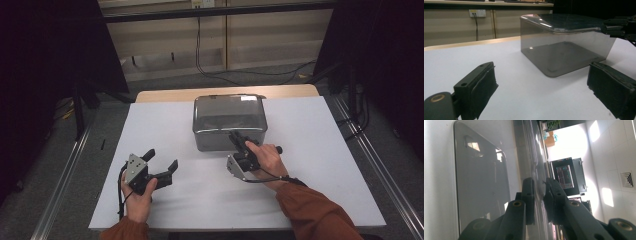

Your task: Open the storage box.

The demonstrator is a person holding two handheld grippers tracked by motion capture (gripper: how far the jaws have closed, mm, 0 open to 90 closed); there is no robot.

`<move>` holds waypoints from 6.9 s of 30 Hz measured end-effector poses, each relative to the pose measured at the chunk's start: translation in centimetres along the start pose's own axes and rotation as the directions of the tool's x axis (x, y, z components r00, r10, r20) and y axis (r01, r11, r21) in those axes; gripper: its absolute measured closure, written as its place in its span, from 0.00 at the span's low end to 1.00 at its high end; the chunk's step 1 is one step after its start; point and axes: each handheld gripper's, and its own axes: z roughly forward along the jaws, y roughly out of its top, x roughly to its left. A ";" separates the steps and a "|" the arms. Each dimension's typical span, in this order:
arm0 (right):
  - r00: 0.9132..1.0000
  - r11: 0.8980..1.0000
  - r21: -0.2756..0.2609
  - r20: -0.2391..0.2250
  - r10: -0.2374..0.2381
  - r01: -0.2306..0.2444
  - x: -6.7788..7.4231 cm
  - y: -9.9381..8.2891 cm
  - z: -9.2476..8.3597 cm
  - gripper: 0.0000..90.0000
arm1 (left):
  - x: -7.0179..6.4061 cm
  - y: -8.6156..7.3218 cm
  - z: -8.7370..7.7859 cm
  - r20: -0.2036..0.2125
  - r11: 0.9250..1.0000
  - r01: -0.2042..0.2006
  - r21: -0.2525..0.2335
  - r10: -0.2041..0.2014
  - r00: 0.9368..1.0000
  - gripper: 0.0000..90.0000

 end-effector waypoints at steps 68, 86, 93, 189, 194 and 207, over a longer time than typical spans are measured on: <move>0.994 0.995 -0.058 0.074 0.081 -0.076 -4.6 0.3 0.4 0.89 | -1.5 5.4 11.8 0.037 0.985 -0.155 -0.078 0.159 0.987 0.08; 0.995 0.995 -0.060 0.045 0.088 -0.085 -3.3 0.0 0.2 0.87 | -1.7 5.3 12.4 0.067 0.964 -0.236 -0.121 0.245 0.967 0.38; 0.990 0.987 -0.080 0.015 0.142 -0.140 -3.5 -0.3 0.1 0.84 | -1.3 5.2 12.4 0.070 0.964 -0.235 -0.121 0.245 0.967 0.45; 0.422 0.426 -0.017 -0.167 0.891 -0.905 -8.7 -11.5 1.5 0.56 | -0.5 7.7 13.9 0.060 0.973 -0.176 -0.150 0.186 0.981 0.44; 0.414 0.415 -0.035 -0.169 0.894 -0.909 -9.1 -11.5 1.7 0.57 | -0.2 8.1 14.1 0.063 0.973 -0.172 -0.155 0.183 0.981 0.47; 0.415 0.411 -0.059 -0.173 0.893 -0.910 -10.1 -11.5 2.3 0.61 | 0.2 9.2 15.3 0.057 0.960 -0.225 -0.168 0.237 0.970 0.49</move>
